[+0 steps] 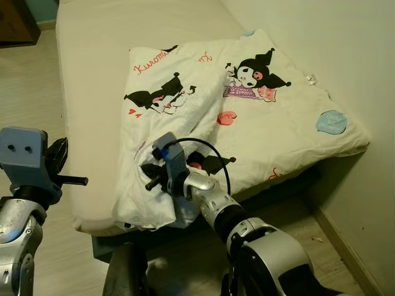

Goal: Clean up the room

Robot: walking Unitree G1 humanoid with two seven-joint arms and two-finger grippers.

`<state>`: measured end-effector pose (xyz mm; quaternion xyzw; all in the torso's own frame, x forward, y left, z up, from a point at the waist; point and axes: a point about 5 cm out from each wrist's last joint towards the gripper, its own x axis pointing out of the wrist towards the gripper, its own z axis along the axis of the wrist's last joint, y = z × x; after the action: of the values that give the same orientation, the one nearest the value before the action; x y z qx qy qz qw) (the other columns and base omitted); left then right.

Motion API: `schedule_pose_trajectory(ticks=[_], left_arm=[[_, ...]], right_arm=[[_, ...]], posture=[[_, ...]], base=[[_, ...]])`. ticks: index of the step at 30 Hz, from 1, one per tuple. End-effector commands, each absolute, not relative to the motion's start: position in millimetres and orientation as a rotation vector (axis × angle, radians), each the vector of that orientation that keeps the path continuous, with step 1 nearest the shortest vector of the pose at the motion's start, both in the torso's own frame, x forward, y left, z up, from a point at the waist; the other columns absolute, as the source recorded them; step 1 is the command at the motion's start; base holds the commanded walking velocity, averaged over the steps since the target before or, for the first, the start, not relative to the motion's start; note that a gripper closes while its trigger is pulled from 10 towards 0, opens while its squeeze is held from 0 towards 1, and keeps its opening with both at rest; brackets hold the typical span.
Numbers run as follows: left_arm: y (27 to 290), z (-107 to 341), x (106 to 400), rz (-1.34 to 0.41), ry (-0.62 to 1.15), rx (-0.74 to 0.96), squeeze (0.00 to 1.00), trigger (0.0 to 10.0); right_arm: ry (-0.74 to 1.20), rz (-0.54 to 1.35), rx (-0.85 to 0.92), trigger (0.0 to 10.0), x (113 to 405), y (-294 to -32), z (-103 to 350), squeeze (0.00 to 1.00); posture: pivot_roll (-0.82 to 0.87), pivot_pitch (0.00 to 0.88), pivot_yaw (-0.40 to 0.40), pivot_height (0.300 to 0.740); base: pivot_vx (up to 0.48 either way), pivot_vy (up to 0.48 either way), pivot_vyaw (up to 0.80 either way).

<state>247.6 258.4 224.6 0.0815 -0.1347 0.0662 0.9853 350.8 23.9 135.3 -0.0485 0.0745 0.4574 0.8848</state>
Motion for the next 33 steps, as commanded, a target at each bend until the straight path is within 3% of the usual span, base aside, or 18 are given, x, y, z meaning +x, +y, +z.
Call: schedule_pose_trajectory(ticks=[1,8,10,12,13,14,16,19,21,23,25,26,29,30,31,32,33], left_arm=[[264,220,245,0.157,-0.247,0.172,0.0,10.0],[263,221,246,0.16,-0.255,0.166,0.0,10.0],[260,218,249,0.162,-0.269,0.138,0.0,10.0],[260,218,249,0.162,-0.269,0.138,0.0,10.0],[258,217,251,0.159,-0.275,0.123,0.0,10.0],[258,217,251,0.159,-0.275,0.123,0.0,10.0],[250,215,257,0.134,-0.282,0.102,0.0,10.0],[250,215,257,0.134,-0.282,0.102,0.0,10.0],[243,213,261,0.096,-0.277,0.103,0.0,10.0],[243,213,261,0.096,-0.277,0.103,0.0,10.0],[238,212,262,0.06,-0.264,0.114,0.0,10.0],[236,209,262,0.04,-0.25,0.124,0.0,10.0],[236,209,262,0.04,-0.25,0.124,0.0,10.0],[234,206,262,0.027,-0.24,0.132,0.0,10.0],[234,206,262,0.027,-0.24,0.132,0.0,10.0],[233,204,262,0.022,-0.232,0.135,0.0,10.0],[233,204,262,0.022,-0.232,0.135,0.0,10.0]], right_arm=[[0.271,1.13,0.096,10.0,281,96,97,0.0],[0.197,1.032,0.167,10.0,300,87,115,0.0],[0.074,0.972,0.409,10.0,337,58,157,0.0],[0.074,0.972,0.409,10.0,337,58,157,0.0],[-0.013,0.999,0.547,10.0,352,37,184,0.0],[-0.013,0.999,0.547,10.0,352,37,184,0.0],[-0.17,1.027,0.667,10.0,371,-10,224,0.0],[-0.17,1.027,0.667,10.0,371,-10,224,0.0],[-0.213,0.934,0.594,10.0,384,-53,231,0.0],[-0.213,0.934,0.594,10.0,384,-53,231,0.0],[-0.086,0.669,0.357,10.0,399,-97,205,0.0],[0.011,0.498,0.171,10.0,402,-123,183,0.07],[0.011,0.498,0.171,10.0,402,-123,183,0.07],[0.065,0.395,0.051,10.0,401,-141,171,0.07],[0.065,0.395,0.051,10.0,401,-141,171,0.07],[0.127,0.271,-0.044,10.0,399,-160,157,1.0],[0.127,0.271,-0.044,10.0,399,-160,157,1.0]], posture=[[0.15,0.341,-0.025,0.572],[0.14,0.336,-0.028,0.572],[0.09,0.311,-0.037,0.572],[0.09,0.311,-0.037,0.572],[0.08,0.307,-0.036,0.572],[0.08,0.307,-0.036,0.572],[0.07,0.296,-0.031,0.572],[0.07,0.296,-0.031,0.572],[0.06,0.288,-0.022,0.572],[0.06,0.288,-0.022,0.572],[0.06,0.284,-0.017,0.572],[0.06,0.283,-0.012,0.572],[0.06,0.283,-0.012,0.572],[0.06,0.283,-0.012,0.572],[0.06,0.283,-0.012,0.572],[0.06,0.283,-0.005,0.572],[0.06,0.283,-0.005,0.572]], base=[[0.0,0.0,0.0],[0.0,0.0,0.0],[0.0,0.0,0.0],[0.0,0.0,0.0],[0.0,0.0,0.0],[0.0,0.0,0.0],[0.0,0.0,0.0],[0.0,0.0,0.0],[0.0,0.0,0.0],[0.0,0.0,0.0],[0.0,0.0,0.0],[0.0,0.0,0.0],[0.0,0.0,0.0],[0.0,0.0,0.0],[0.0,0.0,0.0],[0.0,0.0,0.0],[0.0,0.0,0.0]])
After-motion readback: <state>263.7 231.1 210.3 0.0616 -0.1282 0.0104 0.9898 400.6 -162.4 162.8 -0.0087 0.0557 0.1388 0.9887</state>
